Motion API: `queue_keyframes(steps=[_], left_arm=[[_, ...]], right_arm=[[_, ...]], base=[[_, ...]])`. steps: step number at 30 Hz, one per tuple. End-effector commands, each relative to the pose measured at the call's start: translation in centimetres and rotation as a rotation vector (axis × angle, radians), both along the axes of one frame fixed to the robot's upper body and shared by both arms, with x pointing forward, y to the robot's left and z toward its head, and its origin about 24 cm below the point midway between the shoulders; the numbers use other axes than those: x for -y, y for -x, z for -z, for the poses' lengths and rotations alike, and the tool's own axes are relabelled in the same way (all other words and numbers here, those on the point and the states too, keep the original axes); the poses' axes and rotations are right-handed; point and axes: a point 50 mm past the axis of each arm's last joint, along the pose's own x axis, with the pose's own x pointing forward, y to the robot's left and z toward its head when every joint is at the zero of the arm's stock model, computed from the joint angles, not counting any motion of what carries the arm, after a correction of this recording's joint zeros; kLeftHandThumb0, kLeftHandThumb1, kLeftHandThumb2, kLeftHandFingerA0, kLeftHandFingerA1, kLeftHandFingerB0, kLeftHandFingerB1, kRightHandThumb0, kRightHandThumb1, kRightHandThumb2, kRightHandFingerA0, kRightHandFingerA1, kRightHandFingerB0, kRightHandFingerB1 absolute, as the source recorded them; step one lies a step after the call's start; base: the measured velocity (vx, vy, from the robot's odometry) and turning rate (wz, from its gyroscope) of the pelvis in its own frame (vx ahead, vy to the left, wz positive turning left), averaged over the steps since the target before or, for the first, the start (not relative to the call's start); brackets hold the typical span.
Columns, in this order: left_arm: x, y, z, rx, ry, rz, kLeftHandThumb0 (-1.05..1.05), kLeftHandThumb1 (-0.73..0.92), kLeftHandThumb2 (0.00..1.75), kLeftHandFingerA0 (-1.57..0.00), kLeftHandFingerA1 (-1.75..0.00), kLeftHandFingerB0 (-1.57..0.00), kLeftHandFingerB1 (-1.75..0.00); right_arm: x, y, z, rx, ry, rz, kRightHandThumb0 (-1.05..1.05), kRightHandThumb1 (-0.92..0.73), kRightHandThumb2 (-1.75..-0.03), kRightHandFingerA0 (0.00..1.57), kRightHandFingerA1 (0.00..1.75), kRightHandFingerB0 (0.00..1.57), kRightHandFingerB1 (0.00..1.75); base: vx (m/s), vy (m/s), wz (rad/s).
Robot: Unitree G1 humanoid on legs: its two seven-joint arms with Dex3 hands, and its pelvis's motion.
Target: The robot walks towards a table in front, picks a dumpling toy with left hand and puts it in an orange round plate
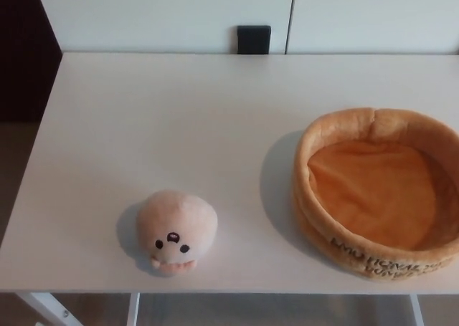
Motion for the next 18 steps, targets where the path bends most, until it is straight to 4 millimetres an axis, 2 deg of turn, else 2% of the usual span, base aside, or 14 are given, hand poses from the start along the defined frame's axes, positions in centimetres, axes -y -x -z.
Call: queue_keyframes(steps=[1, 2, 5, 10, 11, 17, 18], left_arm=[[11.0, -3.1, -12.9, 0.081, -0.329, 0.694, -0.16, 0.48, 0.92, -0.01, -0.49, 0.0, -0.48], [11.4, -3.1, -12.5, 0.053, -0.356, 0.733, -0.21, 0.43, 0.56, -0.09, -0.26, -0.1, -0.28], [12.6, -2.7, -11.2, -0.036, -0.396, 0.834, -0.26, 0.42, 0.54, -0.08, -0.3, -0.11, -0.28], [13.5, -1.5, -10.4, -0.11, -0.432, 0.884, -0.34, 0.38, 0.58, -0.06, -0.3, -0.09, -0.26], [13.9, -0.8, -9.7, -0.163, -0.472, 0.899, -0.39, 0.28, 0.7, 0.0, -0.37, -0.02, -0.34], [14.4, -0.7, -7.6, -0.3, -0.529, 0.899, -0.35, 0.27, 0.69, 0.0, -0.36, 0.0, -0.33], [14.5, -0.7, -7.3, -0.318, -0.537, 0.898, -0.39, 0.38, 0.62, -0.03, -0.25, -0.06, -0.24]], right_arm=[[0.7, 0.3, -0.1, -0.026, 0.032, 0.033, -0.09, -0.54, -0.56, 0.7, 0.5, 0.3, 0.31], [0.7, 0.1, -0.1, -0.025, 0.034, 0.033, -0.08, -0.53, -0.56, 0.71, 0.49, 0.31, 0.32], [0.7, -0.2, -0.2, -0.022, 0.036, 0.037, -0.09, -0.53, -0.56, 0.67, 0.47, 0.31, 0.31], [0.7, -0.3, -0.2, -0.024, 0.049, 0.015, -0.11, -0.54, -0.57, 0.69, 0.49, 0.3, 0.32], [0.6, -0.3, -0.2, -0.025, 0.047, 0.015, -0.1, -0.55, -0.56, 0.68, 0.49, 0.31, 0.31], [0.7, -0.4, -0.2, -0.026, 0.05, 0.019, -0.1, -0.54, -0.57, 0.7, 0.51, 0.31, 0.32], [0.7, -0.4, -0.3, -0.026, 0.054, 0.016, -0.08, -0.54, -0.56, 0.7, 0.52, 0.31, 0.32]], base=[[0.0, 0.0, 0.0], [0.0, 0.0, 0.0], [0.0, 0.0, 0.0], [0.0, 0.0, 0.0], [0.0, 0.0, 0.0], [0.0, 0.0, 0.0], [0.0, 0.0, 0.0]])
